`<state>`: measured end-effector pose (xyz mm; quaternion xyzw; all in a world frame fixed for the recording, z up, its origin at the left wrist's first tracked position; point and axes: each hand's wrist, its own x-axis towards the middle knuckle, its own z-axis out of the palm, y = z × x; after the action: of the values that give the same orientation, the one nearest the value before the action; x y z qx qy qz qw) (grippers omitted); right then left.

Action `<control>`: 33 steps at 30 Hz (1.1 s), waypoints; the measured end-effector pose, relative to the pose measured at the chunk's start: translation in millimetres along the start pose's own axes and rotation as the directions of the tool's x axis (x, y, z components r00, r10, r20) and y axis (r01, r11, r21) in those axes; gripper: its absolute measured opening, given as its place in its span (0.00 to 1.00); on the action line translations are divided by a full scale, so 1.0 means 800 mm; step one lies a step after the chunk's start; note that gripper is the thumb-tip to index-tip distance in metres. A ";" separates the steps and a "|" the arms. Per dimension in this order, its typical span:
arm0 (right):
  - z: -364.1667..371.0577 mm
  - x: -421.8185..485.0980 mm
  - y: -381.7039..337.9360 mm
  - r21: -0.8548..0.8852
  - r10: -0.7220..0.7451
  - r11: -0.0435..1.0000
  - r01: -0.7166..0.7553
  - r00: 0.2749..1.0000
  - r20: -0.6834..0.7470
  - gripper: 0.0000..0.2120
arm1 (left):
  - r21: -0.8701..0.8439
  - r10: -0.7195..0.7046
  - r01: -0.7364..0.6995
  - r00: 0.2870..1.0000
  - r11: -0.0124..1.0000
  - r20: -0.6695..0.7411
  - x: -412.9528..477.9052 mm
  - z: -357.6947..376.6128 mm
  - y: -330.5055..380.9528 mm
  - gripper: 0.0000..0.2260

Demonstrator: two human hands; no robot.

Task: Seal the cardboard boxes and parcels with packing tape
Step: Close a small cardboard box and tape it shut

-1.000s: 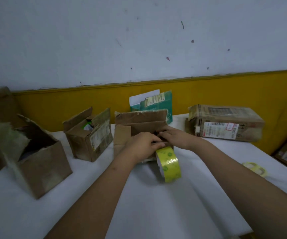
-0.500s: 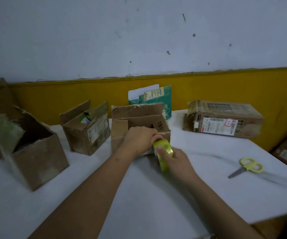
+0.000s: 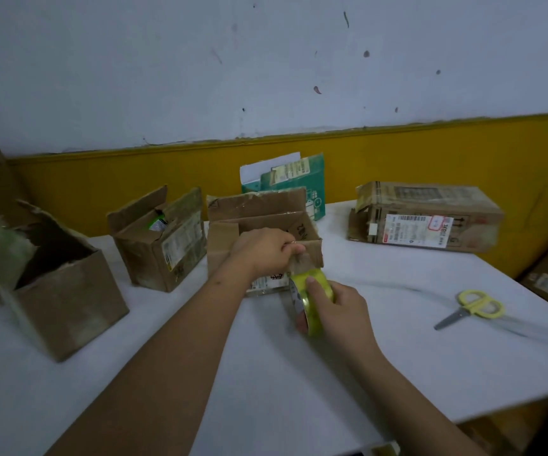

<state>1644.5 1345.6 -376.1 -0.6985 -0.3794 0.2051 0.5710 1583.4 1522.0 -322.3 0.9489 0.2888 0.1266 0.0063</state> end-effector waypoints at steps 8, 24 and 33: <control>-0.004 -0.017 0.007 0.024 -0.029 0.999 0.032 0.994 -0.102 0.20 | -0.044 0.068 -0.066 0.997 0.997 0.033 -0.012 -0.006 -0.003 0.12; 0.004 -0.020 0.024 -0.171 -0.226 0.965 0.201 0.964 -0.138 0.19 | 0.569 0.534 -0.290 0.781 0.770 -0.325 -0.045 0.041 -0.007 0.25; 0.004 -0.017 0.034 -0.125 -0.353 0.934 0.333 0.912 -0.210 0.19 | 0.640 0.546 -0.239 0.767 0.730 -0.337 -0.040 0.026 0.015 0.16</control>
<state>1641.3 1335.6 -405.0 -0.6638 -0.4363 0.0030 0.6075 1569.2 1495.7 -349.2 0.8795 0.0879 0.2774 -0.3766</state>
